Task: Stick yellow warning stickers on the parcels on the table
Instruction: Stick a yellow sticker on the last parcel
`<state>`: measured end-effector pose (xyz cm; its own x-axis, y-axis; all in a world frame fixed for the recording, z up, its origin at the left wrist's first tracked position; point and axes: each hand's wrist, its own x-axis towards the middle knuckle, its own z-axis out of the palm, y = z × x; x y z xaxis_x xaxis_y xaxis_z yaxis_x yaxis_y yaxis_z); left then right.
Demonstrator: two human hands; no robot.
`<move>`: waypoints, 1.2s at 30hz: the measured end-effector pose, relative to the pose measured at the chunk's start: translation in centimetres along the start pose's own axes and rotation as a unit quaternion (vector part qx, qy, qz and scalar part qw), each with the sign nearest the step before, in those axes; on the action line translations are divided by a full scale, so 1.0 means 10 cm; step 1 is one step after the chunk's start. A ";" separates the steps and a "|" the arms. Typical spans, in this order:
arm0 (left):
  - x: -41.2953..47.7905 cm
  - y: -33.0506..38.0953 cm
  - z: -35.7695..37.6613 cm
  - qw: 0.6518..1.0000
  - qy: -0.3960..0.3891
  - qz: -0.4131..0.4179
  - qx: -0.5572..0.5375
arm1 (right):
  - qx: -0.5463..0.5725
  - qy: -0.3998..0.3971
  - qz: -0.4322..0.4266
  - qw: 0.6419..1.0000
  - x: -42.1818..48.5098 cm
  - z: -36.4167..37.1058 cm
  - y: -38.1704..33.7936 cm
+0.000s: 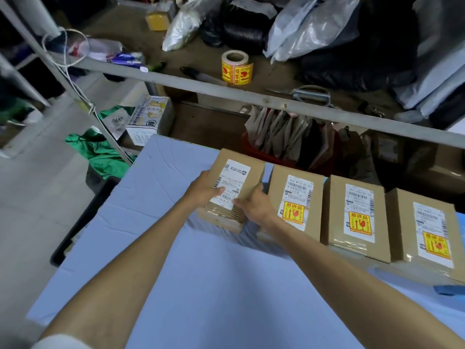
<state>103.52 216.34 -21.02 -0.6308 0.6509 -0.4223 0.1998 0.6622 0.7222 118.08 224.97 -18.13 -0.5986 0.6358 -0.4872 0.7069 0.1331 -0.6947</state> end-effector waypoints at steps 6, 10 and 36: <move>0.01 -0.03 -0.02 0.997 -0.037 -0.004 -0.068 | 0.078 0.005 0.030 0.996 0.09 0.11 0.05; -0.18 -0.14 -0.06 0.996 -0.008 -0.032 -0.088 | 0.085 0.000 0.005 0.996 -0.01 0.15 0.07; -2.67 -0.62 0.83 0.985 0.003 -0.068 -0.160 | 0.177 -0.094 -0.046 0.979 -2.04 0.22 1.48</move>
<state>125.32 197.93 -18.80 -0.6393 0.5613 -0.5255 -0.1334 0.5921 0.7947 139.88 212.30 -19.65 -0.7360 0.4785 -0.4789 0.4910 -0.1098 -0.8642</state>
